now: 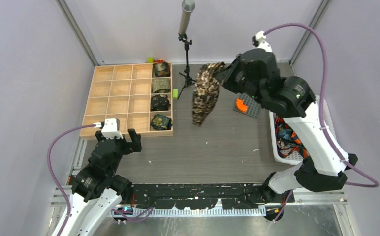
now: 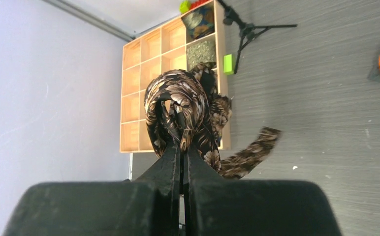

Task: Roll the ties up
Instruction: Place the tie at the center of the board.

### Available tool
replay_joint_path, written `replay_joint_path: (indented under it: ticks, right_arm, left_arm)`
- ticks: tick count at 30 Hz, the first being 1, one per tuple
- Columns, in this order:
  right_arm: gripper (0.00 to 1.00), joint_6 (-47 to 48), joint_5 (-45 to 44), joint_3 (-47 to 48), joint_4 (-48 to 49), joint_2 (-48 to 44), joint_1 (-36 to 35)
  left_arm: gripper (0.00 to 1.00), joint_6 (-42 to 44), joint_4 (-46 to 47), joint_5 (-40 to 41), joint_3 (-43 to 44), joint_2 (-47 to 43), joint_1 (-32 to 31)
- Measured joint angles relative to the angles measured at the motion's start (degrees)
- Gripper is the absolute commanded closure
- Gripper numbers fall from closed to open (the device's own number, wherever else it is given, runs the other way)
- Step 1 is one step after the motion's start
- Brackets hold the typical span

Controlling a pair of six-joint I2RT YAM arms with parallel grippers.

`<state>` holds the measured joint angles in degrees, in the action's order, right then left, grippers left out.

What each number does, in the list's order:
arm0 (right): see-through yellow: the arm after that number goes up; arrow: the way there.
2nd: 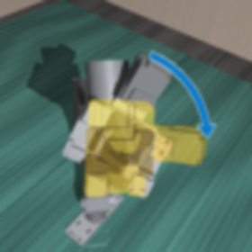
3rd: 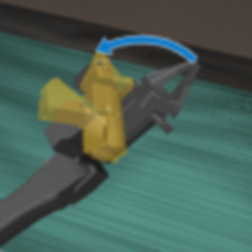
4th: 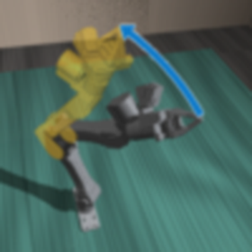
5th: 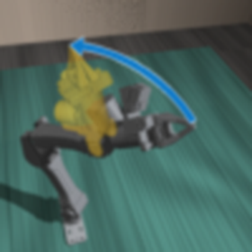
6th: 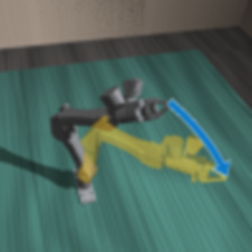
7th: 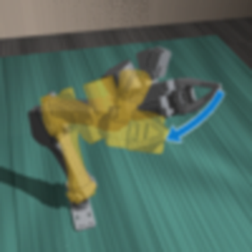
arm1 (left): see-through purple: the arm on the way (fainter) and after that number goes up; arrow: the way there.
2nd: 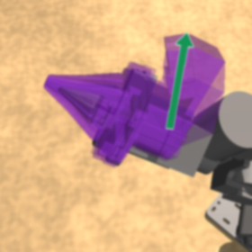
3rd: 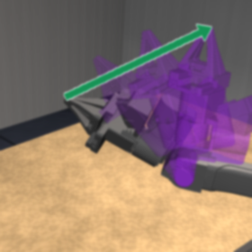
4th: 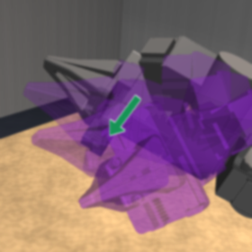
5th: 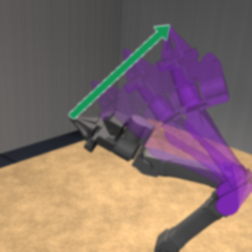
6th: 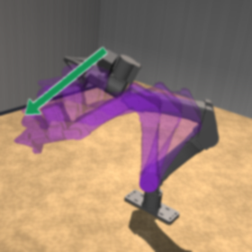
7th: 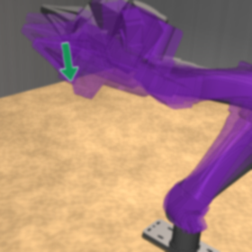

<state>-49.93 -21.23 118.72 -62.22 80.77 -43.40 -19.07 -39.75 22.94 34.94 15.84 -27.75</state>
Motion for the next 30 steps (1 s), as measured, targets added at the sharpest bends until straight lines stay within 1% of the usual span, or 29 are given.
replay_joint_path:
  ticks: [3, 5, 6, 7, 9, 10, 11, 12, 15, 17, 22, 25, 27, 30]
  right_arm:
    - [1.00, -2.71, -4.83, -0.94, 0.68, 1.31, -5.90]
    - [1.00, -4.70, -6.95, -5.33, 1.36, 0.59, -7.96]
    - [0.98, -5.77, -7.93, -8.61, 2.01, -0.22, -8.39]
    - [0.87, -6.91, -8.96, -13.27, 2.67, -1.51, -8.55]
    - [0.45, -9.14, -10.93, -24.20, 3.28, -4.35, -8.50]
    - [0.30, -10.40, -11.50, -29.09, 3.50, -5.57, -8.48]
    - [0.20, -11.52, -11.96, -34.75, 3.67, -7.06, -8.31]
    - [0.19, -12.39, -12.20, -40.96, 3.23, -8.66, -8.04]
    - [0.17, -14.58, -11.67, -53.20, 0.07, -12.09, -6.91]
    - [0.17, -15.19, -11.67, -57.00, -2.49, -14.32, -5.90]
    - [0.16, -15.06, -14.93, -56.65, -6.29, -21.62, -5.22]
    - [0.17, -14.80, -16.92, -55.87, -7.10, -23.91, -5.22]
    - [0.18, -14.36, -16.98, -56.48, -6.58, -23.98, -5.20]
    - [0.19, -13.03, -14.34, -61.07, -2.05, -23.61, -5.22]
  left_arm:
    - [0.00, 0.00, 0.00, 0.00, 0.00, -0.15, 0.00]
    - [0.00, 0.00, 0.00, 0.00, 0.00, -0.31, 0.00]
    - [0.00, 0.00, 0.00, 0.00, 0.00, -0.35, 0.00]
    - [0.00, 0.00, 0.00, 0.00, 0.00, -0.37, 0.00]
    - [0.00, 0.00, 0.00, 0.00, 0.00, -0.39, 0.00]
    - [0.00, -0.02, 0.00, 0.00, 0.00, -0.37, 0.00]
    - [0.00, -0.02, -0.02, 0.00, 0.00, -0.37, 0.00]
    - [0.00, -0.07, -0.13, -0.02, 0.09, -0.28, 0.00]
    - [0.00, -0.31, -0.55, -0.20, 0.98, 0.94, 0.00]
    - [0.00, -0.52, -1.33, -0.94, 2.47, 3.06, 0.00]
    - [0.00, -0.68, -1.92, -4.00, 6.12, 11.19, 0.00]
    - [0.00, -2.12, -3.04, -5.84, 6.67, 15.41, 0.00]
    - [0.04, -3.69, -4.35, -7.19, 7.04, 17.94, 0.00]
    - [0.11, -6.78, -5.31, -9.33, 7.10, 20.87, 0.00]
